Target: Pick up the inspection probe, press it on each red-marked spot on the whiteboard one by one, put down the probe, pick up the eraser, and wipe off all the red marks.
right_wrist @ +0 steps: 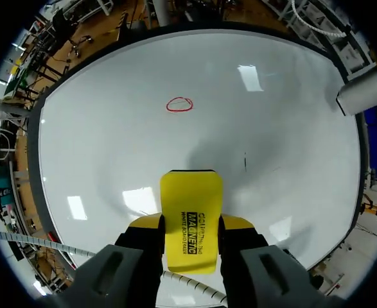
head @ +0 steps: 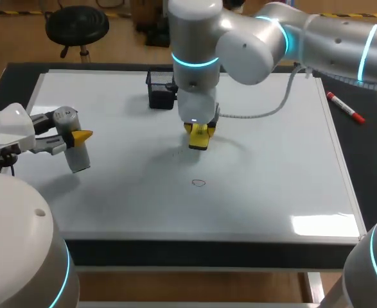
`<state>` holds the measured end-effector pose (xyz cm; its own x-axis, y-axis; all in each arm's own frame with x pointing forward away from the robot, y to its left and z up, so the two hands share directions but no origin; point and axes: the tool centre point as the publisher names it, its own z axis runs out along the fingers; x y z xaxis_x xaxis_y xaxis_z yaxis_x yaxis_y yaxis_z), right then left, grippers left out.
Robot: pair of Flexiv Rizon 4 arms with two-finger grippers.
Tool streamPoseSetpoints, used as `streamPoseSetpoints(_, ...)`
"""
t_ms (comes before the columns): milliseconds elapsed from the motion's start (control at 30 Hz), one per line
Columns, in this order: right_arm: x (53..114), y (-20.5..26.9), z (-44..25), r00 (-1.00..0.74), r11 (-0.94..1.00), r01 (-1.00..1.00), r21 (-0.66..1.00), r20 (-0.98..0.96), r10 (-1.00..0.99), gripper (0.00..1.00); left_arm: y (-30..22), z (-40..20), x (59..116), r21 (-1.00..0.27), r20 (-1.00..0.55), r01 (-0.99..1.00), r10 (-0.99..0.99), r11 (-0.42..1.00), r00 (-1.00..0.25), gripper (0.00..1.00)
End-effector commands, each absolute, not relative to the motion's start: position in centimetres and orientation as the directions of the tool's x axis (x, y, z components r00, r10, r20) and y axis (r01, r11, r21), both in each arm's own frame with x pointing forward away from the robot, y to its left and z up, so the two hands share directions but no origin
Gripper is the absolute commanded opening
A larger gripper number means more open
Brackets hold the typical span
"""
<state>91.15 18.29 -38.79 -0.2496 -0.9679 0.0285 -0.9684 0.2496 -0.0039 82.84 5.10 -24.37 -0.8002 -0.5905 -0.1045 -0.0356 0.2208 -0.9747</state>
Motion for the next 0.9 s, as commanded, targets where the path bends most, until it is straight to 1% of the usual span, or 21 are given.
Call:
streamPoseSetpoints(33, 91.9, 15.6, -38.1, -0.289, 0.289, -0.957, -0.006, 0.006, -0.957, 0.00, 5.0, -24.4, 82.9, -0.975, -0.107, -0.033, -0.595, 0.220, -0.797, 0.00)
streamPoseSetpoints(300, 94.0, 8.5, -38.2, -0.472, 0.472, -0.881, -0.015, 0.022, -0.881, 0.00, 5.0, -24.4, 82.9, -0.975, -0.107, -0.033, -0.595, 0.220, -0.797, 0.00)
streamPoseSetpoints(533, 95.0, 3.0, -38.2, -0.593, 0.592, -0.805, -0.021, 0.038, -0.805, 0.00, 5.0, -24.4, 82.9, -0.975, -0.107, -0.033, -0.595, 0.220, -0.797, 0.00)
streamPoseSetpoints(900, 95.6, -3.4, -38.3, -0.715, 0.715, -0.699, -0.015, 0.032, -0.698, 0.00, 5.0, -24.4, 82.9, -0.975, -0.107, -0.033, -0.595, 0.220, -0.797, 0.00)
